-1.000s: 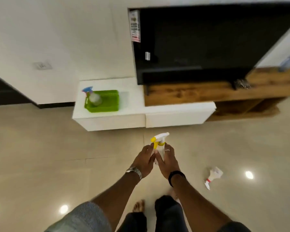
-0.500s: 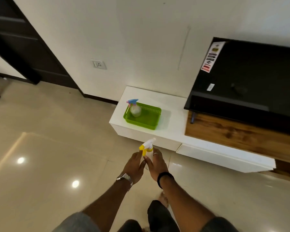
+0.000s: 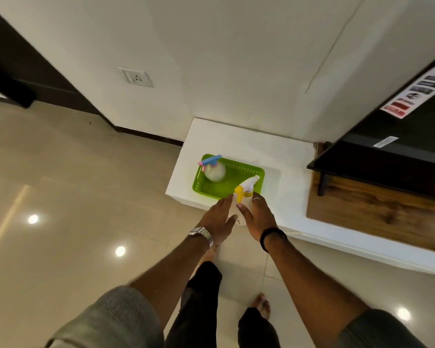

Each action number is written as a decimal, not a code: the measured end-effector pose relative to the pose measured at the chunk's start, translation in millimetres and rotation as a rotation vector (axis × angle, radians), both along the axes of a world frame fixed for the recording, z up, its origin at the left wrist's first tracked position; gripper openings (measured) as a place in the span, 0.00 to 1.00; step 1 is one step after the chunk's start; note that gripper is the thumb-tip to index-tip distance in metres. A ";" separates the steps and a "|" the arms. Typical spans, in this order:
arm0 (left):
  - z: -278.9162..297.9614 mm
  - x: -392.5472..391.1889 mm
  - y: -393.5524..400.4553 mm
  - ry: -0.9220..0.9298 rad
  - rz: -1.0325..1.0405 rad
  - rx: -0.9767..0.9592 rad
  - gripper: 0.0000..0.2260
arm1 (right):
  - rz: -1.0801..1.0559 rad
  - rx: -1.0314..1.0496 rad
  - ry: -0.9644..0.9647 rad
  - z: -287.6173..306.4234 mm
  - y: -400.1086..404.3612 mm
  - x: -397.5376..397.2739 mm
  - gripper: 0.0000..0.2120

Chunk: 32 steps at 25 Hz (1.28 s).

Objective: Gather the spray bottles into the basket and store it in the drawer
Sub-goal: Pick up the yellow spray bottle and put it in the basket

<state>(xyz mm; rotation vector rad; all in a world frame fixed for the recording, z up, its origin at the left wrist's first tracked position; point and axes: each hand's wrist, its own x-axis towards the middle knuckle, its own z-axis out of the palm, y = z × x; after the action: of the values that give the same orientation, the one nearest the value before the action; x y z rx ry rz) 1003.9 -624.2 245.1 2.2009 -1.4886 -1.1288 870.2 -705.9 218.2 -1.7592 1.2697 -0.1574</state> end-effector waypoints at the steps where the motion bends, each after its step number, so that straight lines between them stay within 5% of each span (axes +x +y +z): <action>1: -11.1 14.3 -13.0 -0.017 -0.036 0.014 0.32 | -0.024 -0.013 0.006 -11.6 -11.3 12.4 0.21; 5: -78.2 69.2 -56.7 -0.080 -0.176 -0.019 0.36 | -0.080 -0.081 0.050 -77.5 -54.7 58.4 0.23; 13: -174.6 83.0 -82.1 0.056 -0.105 -0.017 0.31 | -0.249 -0.096 0.079 -173.7 -76.0 90.2 0.26; 21: -189.2 84.9 -86.4 0.067 -0.068 -0.051 0.32 | -0.343 -0.158 0.013 -192.8 -73.1 103.7 0.23; 32: -167.9 83.0 -81.2 0.064 0.028 -0.149 0.27 | -0.342 -0.078 0.039 -161.3 -61.9 92.6 0.33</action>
<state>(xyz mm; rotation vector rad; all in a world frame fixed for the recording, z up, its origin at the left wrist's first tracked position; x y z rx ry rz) 1086.9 -705.4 77.2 2.0606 -1.4615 -1.0339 962.7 -767.8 56.9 -1.6035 1.6059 -0.3740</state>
